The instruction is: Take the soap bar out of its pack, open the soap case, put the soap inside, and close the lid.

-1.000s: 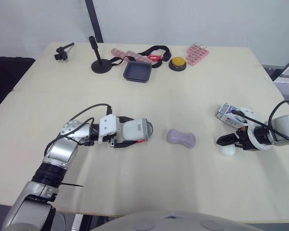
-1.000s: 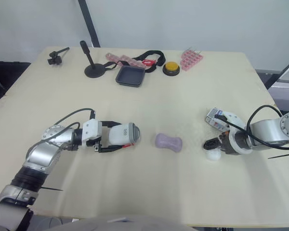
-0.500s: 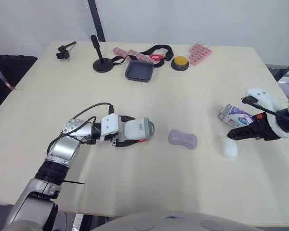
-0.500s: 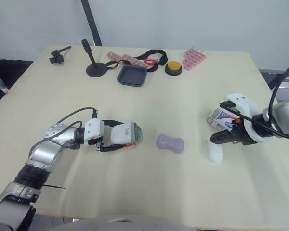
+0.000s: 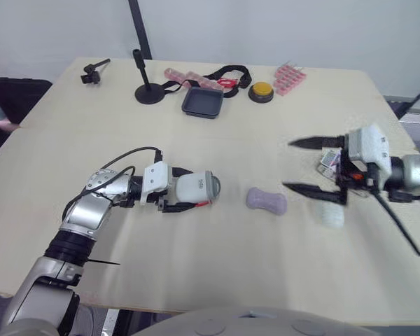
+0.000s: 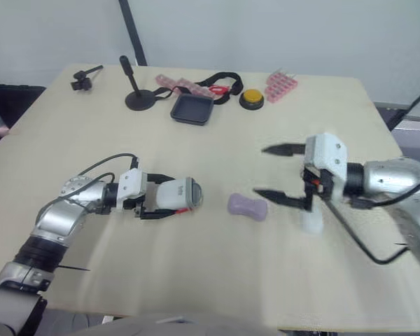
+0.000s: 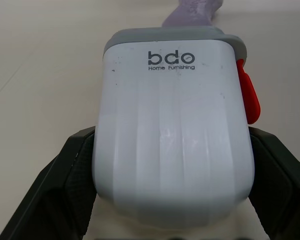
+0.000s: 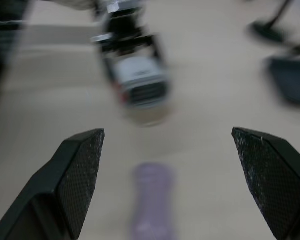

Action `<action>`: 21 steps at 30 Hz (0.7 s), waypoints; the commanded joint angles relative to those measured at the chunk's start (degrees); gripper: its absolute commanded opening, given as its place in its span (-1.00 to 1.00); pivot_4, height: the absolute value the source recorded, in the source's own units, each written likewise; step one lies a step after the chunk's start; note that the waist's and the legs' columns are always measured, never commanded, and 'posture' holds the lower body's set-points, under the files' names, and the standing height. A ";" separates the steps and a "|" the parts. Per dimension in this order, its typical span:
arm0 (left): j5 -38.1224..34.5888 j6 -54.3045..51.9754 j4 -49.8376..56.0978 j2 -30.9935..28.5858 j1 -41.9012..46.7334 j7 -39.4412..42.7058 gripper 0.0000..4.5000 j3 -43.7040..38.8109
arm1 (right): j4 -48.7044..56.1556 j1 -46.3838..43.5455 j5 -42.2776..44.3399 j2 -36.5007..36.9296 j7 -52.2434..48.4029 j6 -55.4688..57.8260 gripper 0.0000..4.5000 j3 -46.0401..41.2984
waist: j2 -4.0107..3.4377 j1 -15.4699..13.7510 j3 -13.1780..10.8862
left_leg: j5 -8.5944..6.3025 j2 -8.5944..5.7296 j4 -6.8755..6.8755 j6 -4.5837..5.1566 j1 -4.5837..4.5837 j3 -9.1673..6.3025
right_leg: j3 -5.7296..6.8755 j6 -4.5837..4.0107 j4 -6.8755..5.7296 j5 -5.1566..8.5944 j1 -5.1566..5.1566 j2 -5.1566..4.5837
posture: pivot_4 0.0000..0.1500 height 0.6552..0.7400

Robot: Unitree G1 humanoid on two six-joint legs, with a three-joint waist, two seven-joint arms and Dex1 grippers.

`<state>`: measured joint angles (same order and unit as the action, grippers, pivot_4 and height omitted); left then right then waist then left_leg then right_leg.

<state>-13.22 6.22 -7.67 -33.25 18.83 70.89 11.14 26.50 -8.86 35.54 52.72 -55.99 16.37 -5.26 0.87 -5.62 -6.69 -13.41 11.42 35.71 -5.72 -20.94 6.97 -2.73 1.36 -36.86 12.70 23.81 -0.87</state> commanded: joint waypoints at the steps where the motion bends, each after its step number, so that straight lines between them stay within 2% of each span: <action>1: -1.93 -1.37 3.00 -2.11 -0.41 0.81 0.55 -2.08 | -2.34 -0.08 -5.11 -2.19 -3.73 -6.92 0.96 2.43 | -0.10 0.53 -0.04 | 0.02 0.01 -0.01 -0.02 0.03 0.00 | 0.00 -0.08 -0.09 0.05 0.00 0.00 | 1.00 1.00; 8: -4.88 -6.15 7.73 -4.99 -2.33 2.66 0.55 -3.06 | -12.72 -2.04 -7.97 -6.46 -6.26 -8.84 0.96 4.69 | -0.18 1.44 -0.05 | 0.11 0.00 -0.14 -0.05 0.10 0.00 | 0.02 0.11 -0.15 -0.06 -0.02 0.00 | 1.00 1.00; 21: -6.14 -9.39 8.36 -7.67 -1.94 4.03 0.55 -4.43 | -8.88 0.73 -7.95 -8.60 -9.91 -9.06 0.96 5.88 | -0.25 1.23 -0.03 | 0.15 -0.01 -0.35 -0.08 0.13 0.00 | 0.05 0.13 0.03 -0.08 -0.04 0.01 | 1.00 1.00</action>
<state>-17.99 -3.00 -0.98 -40.08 16.22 74.57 8.80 15.56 -8.33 27.30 44.61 -65.86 8.64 1.45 0.61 -4.40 -6.71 -13.26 11.42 35.35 -5.80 -20.81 6.97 -2.68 1.50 -36.82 12.62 23.76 -0.86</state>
